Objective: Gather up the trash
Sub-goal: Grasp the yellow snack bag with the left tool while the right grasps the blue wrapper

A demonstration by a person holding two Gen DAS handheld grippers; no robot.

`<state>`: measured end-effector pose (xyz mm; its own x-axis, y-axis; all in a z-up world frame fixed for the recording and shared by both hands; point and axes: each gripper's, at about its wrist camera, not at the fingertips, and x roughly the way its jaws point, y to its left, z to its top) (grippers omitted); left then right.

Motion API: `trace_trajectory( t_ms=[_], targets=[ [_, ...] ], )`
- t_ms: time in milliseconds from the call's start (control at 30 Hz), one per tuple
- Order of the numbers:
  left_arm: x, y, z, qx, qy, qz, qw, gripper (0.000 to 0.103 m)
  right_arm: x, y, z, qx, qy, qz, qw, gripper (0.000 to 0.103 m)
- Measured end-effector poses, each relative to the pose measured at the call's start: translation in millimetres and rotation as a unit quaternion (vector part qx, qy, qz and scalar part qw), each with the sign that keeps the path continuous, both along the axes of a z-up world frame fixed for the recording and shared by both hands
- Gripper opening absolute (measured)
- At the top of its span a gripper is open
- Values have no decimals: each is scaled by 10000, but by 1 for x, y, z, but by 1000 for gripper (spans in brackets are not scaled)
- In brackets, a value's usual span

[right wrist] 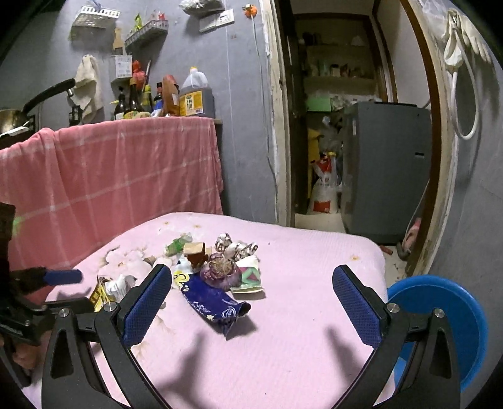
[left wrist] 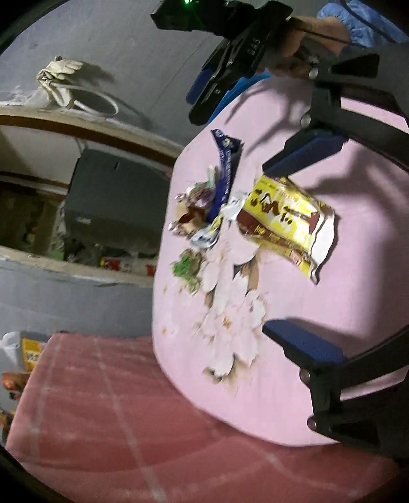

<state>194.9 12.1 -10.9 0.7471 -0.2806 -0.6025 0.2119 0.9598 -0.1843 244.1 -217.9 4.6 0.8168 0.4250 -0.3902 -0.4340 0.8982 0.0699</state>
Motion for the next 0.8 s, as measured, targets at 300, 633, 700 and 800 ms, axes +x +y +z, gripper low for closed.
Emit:
trace_trajectory(
  t_ms=[300, 633, 700, 800],
  targets=[
    [5, -16, -5, 68, 384, -483, 9981, 80, 6, 4, -9, -98, 250, 112, 9996, 98],
    [10, -21, -8, 393, 353, -456, 9976, 47, 16, 3, -16, -7, 585, 163, 9982, 95],
    [11, -17, -8, 378, 345, -430, 9978, 47, 19, 6, -18, -52, 704, 221, 9973, 93],
    [12, -9, -7, 238, 358, -327, 9985, 47, 25, 12, -23, -207, 908, 268, 9953, 89]
  ],
)
